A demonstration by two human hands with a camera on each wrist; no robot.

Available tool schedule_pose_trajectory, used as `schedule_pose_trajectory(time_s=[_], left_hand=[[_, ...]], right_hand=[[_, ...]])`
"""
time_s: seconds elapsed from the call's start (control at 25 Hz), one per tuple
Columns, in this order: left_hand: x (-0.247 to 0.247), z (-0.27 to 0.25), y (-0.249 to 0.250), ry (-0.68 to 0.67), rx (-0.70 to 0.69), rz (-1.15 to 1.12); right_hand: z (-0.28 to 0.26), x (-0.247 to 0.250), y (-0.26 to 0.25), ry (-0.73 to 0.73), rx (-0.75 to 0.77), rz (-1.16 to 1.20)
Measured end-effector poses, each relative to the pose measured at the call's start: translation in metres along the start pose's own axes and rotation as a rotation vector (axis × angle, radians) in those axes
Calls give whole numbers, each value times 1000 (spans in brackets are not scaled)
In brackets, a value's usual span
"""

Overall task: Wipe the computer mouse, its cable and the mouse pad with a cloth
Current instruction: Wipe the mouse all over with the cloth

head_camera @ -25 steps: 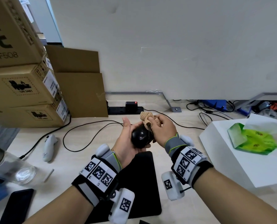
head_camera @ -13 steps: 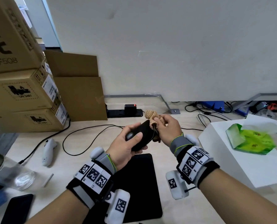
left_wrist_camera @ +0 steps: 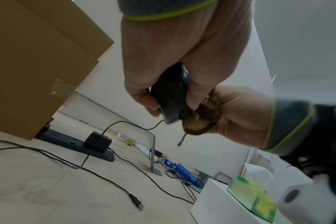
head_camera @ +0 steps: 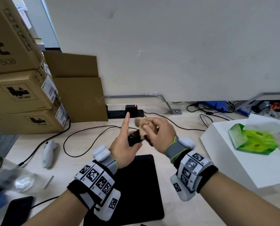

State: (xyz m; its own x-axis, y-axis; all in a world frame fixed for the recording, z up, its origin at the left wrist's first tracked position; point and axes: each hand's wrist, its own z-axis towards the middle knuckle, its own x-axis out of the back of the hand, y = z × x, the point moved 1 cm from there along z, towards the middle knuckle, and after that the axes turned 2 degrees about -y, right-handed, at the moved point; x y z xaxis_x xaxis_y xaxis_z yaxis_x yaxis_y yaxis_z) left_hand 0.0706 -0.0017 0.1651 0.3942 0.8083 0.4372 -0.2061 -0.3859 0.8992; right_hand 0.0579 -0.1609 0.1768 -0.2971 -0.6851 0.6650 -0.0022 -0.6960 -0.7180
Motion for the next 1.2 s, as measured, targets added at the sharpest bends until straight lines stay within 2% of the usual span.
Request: schedule_pose_trajectory(time_s=[0.08,0.16,0.32,0.4,0.52,0.64,0.8,0.84,0.96,1.0,1.04,1.2], left_hand=[[1,-4,4,-44,-2,36],[2,-3,5,-24,22,-115],[3,1,1,33,403,-991],[4,3,0,40,514,-1145],[1,4,5,-11,568,-1153],[-7,7,12,-42,540,-1152],[-10,15,17,48,509,-1109],[-9,14,18,40,508,-1085],[-8,9,20,-22,517,-1037],[-8,9,21,-25,511,-1035],[-8,10,21,-11,495,-1038],[-7,14,20,28,422,-1052]], right_hand=[[12,9,18,23,-218,38],[14,14,27,37,-309,175],[16,23,32,193,-372,452],[14,20,29,189,-327,481],[10,11,18,148,-243,508],[1,-2,6,142,-184,496],[-30,-14,-9,75,117,284],[-27,-11,-7,86,132,283],[2,0,8,167,-88,313],[4,-1,9,177,-125,299],[-2,-5,7,174,-98,277],[-39,-17,-4,32,216,142]])
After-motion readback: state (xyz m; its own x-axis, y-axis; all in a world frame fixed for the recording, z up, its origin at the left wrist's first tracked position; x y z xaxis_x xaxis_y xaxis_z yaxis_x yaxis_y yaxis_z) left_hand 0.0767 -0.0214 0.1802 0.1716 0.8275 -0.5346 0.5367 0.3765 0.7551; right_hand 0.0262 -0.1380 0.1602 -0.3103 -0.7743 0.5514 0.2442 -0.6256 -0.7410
